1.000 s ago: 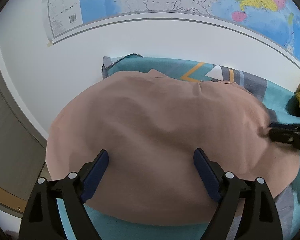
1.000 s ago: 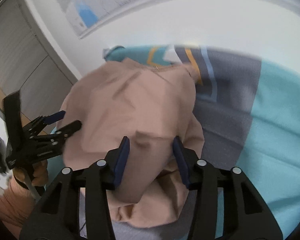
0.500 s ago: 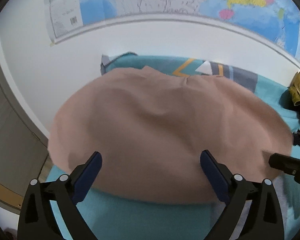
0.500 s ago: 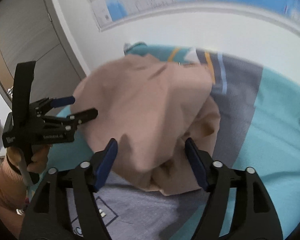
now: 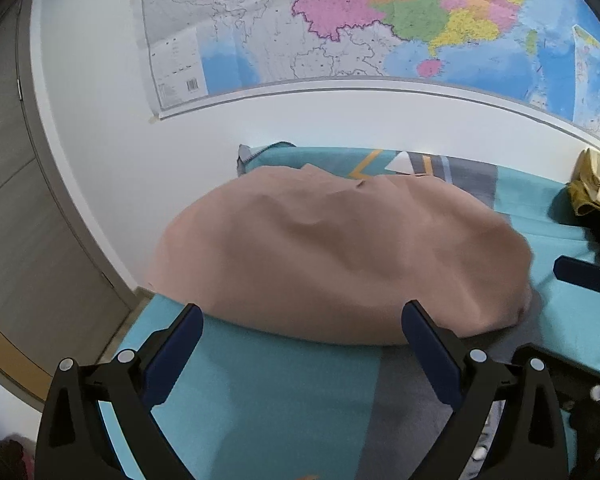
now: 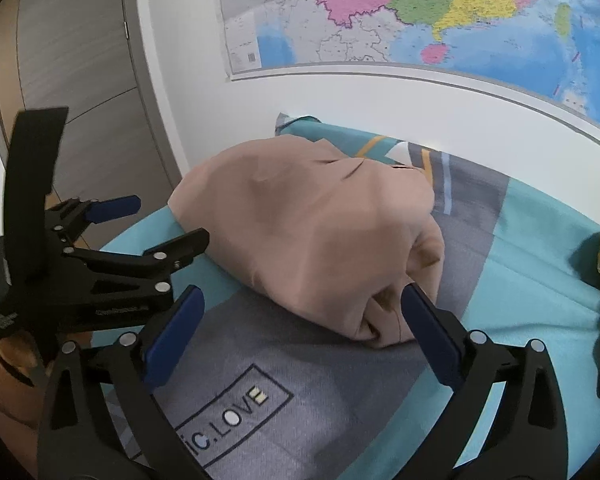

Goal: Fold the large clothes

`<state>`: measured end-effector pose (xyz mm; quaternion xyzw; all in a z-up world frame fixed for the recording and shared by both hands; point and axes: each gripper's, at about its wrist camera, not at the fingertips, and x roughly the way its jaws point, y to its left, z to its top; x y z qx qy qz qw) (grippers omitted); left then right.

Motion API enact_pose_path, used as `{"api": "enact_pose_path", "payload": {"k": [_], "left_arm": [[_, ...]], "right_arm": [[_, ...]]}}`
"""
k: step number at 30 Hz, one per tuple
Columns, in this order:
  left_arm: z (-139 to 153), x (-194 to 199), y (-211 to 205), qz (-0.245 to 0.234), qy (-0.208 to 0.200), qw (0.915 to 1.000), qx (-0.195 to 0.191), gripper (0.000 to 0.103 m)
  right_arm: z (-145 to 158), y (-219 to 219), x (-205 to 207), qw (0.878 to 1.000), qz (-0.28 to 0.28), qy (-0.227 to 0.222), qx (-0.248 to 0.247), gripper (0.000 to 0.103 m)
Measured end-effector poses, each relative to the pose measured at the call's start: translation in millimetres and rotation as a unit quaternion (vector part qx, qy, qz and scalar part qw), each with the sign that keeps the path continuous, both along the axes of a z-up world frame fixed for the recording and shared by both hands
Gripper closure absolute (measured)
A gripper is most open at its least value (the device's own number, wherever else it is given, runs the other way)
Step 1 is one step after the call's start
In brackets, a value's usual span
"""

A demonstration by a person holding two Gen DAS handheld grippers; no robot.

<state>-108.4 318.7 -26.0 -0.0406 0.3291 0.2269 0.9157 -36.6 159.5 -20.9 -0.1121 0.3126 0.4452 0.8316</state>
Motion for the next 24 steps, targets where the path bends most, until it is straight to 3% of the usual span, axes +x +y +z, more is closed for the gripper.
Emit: {"api": "enact_pose_path", "payload": {"k": [24], "left_arm": [[8, -35, -41, 0.014, -0.016, 0.9997, -0.008, 0.007]], "right_arm": [[13, -40, -37, 0.999, -0.012, -0.021, 0.024, 0.006]]}}
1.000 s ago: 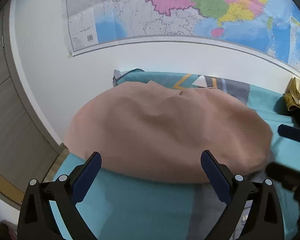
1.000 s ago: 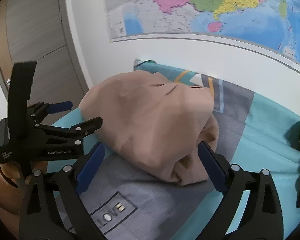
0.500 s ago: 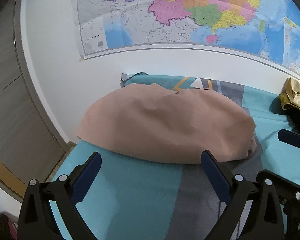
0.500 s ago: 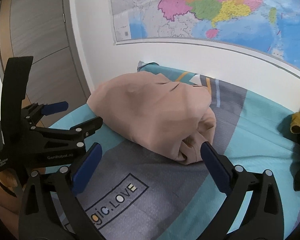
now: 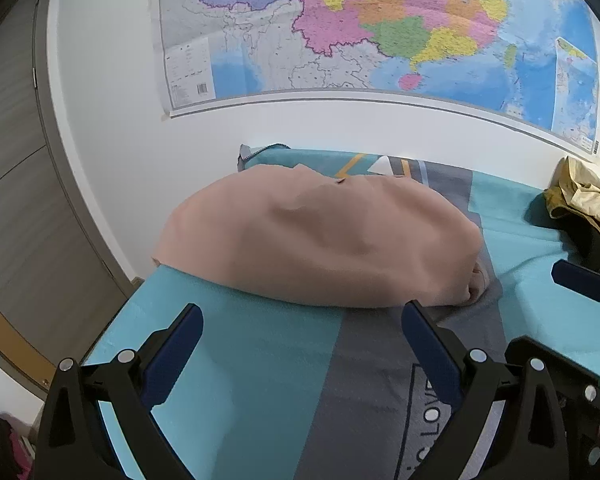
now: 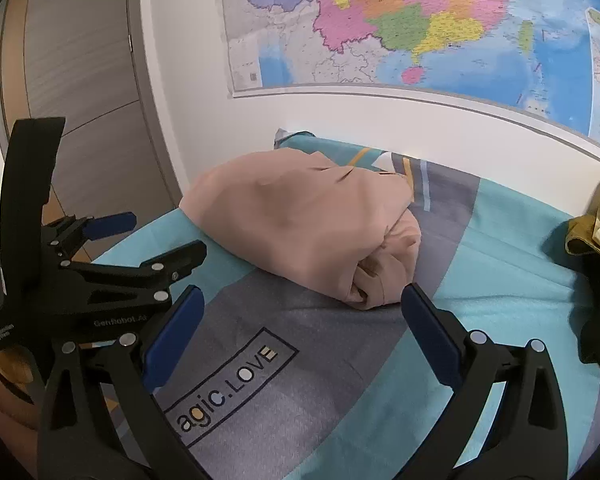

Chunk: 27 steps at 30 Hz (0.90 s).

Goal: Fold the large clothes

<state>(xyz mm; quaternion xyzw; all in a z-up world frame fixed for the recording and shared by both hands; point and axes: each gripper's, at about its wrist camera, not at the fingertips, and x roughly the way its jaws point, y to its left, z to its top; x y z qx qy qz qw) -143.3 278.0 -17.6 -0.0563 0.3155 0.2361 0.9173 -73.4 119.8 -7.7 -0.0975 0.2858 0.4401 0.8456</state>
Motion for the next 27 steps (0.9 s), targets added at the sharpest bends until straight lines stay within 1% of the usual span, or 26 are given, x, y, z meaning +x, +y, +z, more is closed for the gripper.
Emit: {"api": "enact_pose_path", "payload": {"k": [15, 27], "left_arm": [[-3, -11, -5, 0.003, 0.005, 1.0000, -0.007, 0.007], [-5, -17, -10, 0.007, 0.004, 1.0000, -0.004, 0.007]], "right_arm": [[-2, -7, -9, 1.000, 0.000, 0.007, 0.006, 0.006], [-1, -10, -14, 1.000, 0.001, 0.007, 0.011, 0.006]]}}
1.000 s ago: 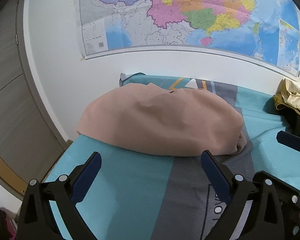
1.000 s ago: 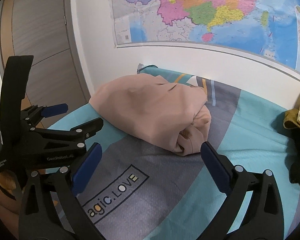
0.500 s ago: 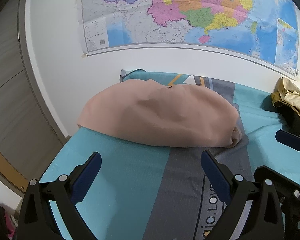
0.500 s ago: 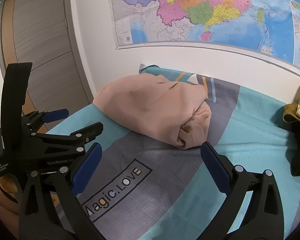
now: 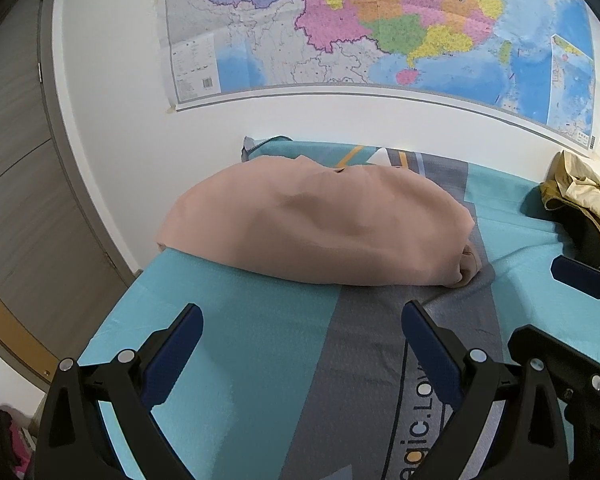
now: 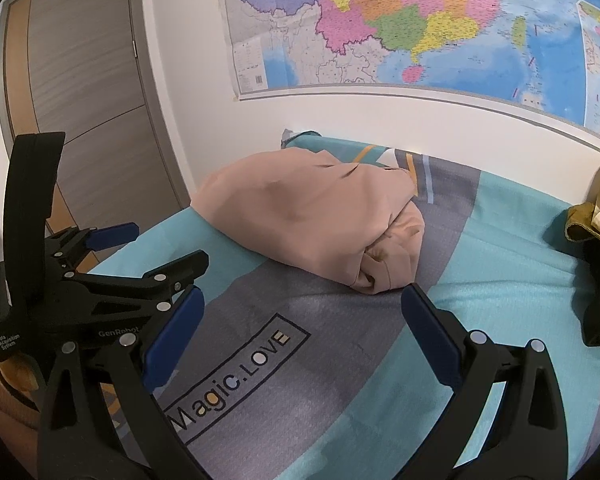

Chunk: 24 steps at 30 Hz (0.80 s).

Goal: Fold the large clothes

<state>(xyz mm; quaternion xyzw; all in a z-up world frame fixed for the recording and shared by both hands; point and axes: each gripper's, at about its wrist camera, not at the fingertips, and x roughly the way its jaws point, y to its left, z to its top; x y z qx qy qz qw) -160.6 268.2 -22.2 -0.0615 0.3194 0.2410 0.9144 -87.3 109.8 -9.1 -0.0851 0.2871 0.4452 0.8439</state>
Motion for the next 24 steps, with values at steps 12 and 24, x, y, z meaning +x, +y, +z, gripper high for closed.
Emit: {"api": "enact_pose_path", "payload": {"k": [12, 24], "left_arm": [[0.9, -2.9, -1.8, 0.000, 0.001, 1.0000, -0.002, 0.007], [0.7, -6.1, -2.7, 0.003, 0.000, 1.0000, -0.004, 0.007]], "right_arm": [[1.3, -2.0, -4.9, 1.000, 0.003, 0.000, 0.003, 0.006], [2.2, -1.2, -8.5, 1.000, 0.002, 0.002, 0.004, 0.006]]}}
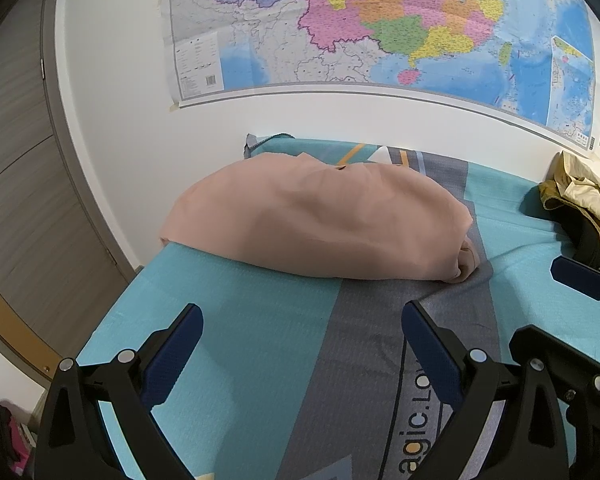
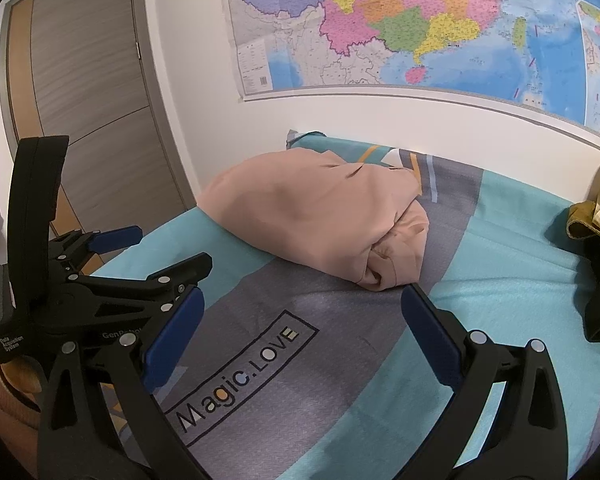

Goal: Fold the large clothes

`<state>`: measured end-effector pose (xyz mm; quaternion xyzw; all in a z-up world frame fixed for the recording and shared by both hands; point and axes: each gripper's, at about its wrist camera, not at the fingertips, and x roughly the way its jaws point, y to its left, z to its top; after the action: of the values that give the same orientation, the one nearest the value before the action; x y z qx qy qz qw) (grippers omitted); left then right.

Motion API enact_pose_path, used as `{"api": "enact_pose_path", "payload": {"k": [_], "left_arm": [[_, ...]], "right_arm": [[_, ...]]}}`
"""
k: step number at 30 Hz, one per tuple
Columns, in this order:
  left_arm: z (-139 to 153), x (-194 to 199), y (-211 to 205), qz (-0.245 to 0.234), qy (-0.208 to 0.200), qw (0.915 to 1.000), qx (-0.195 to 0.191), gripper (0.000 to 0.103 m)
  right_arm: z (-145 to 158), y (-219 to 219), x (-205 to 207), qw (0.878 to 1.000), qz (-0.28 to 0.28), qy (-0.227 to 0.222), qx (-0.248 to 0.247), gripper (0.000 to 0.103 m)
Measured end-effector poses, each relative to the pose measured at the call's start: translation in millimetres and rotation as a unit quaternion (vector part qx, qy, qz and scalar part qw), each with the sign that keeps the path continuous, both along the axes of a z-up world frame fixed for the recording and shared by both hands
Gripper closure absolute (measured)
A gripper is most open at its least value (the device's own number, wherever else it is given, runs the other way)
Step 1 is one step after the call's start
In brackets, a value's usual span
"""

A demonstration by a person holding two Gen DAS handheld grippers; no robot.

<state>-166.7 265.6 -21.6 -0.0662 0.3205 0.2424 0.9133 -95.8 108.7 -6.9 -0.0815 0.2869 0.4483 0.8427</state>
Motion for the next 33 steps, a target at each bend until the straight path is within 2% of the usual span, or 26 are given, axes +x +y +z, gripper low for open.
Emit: {"api": "enact_pose_path", "payload": {"k": [33], "left_arm": [[0, -10, -1, 0.005, -0.003, 1.0000, 0.000, 0.007]], "right_arm": [[1, -1, -8, 1.000, -0.003, 0.003, 0.008, 0.006]]}}
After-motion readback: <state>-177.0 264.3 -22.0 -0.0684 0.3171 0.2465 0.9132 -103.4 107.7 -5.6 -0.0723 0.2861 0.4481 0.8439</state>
